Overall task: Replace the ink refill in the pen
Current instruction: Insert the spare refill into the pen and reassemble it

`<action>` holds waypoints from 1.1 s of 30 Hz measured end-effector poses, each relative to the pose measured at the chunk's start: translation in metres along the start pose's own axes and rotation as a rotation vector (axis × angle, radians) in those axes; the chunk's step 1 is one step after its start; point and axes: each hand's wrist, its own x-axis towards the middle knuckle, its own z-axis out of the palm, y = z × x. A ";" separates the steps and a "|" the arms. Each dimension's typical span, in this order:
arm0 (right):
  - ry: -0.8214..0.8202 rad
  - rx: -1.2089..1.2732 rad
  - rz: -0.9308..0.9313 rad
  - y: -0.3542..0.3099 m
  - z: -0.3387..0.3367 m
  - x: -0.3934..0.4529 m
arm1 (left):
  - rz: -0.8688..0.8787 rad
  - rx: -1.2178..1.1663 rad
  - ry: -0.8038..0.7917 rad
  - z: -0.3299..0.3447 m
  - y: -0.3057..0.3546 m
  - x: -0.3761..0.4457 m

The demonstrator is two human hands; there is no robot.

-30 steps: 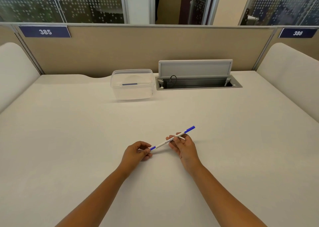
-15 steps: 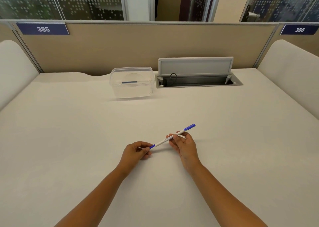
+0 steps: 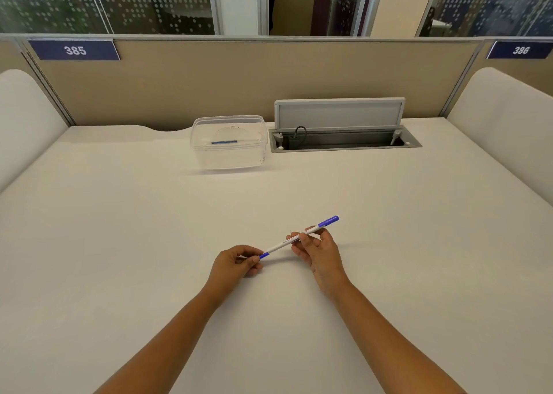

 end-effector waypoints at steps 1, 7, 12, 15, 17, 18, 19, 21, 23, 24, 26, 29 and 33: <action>-0.012 -0.001 0.009 0.000 -0.001 0.000 | -0.003 -0.002 -0.002 0.000 0.001 0.000; -0.008 0.004 0.000 0.002 -0.003 0.001 | -0.012 -0.002 0.008 0.000 0.003 -0.001; -0.004 0.017 -0.003 0.001 -0.002 0.000 | -0.014 -0.015 0.015 -0.001 0.004 -0.002; -0.010 0.008 -0.010 0.001 -0.001 -0.001 | -0.014 0.005 0.004 0.000 0.004 -0.002; -0.007 0.012 -0.007 0.000 -0.001 -0.002 | -0.016 0.010 -0.001 0.000 0.004 -0.003; -0.005 0.015 -0.004 0.000 -0.001 -0.002 | -0.018 0.007 -0.001 0.001 0.004 -0.003; -0.002 0.015 -0.002 -0.001 0.000 -0.003 | -0.021 0.002 0.001 0.001 0.005 -0.003; 0.008 -0.002 -0.003 -0.002 0.001 -0.003 | -0.031 -0.016 0.005 0.000 0.007 -0.003; 0.039 -0.026 0.004 -0.002 0.004 -0.003 | -0.047 -0.045 0.010 -0.001 0.008 -0.003; 0.062 -0.032 0.018 -0.001 0.005 -0.003 | -0.055 -0.063 0.012 -0.001 0.009 -0.004; 0.104 -0.011 0.057 0.000 0.006 -0.003 | -0.060 -0.107 0.006 -0.002 0.011 -0.006; 0.128 0.050 0.120 0.000 0.008 -0.004 | -0.050 -0.140 -0.016 -0.002 0.013 -0.009; 0.129 0.119 0.189 -0.002 0.010 -0.006 | -0.025 -0.174 -0.038 -0.002 0.017 -0.012</action>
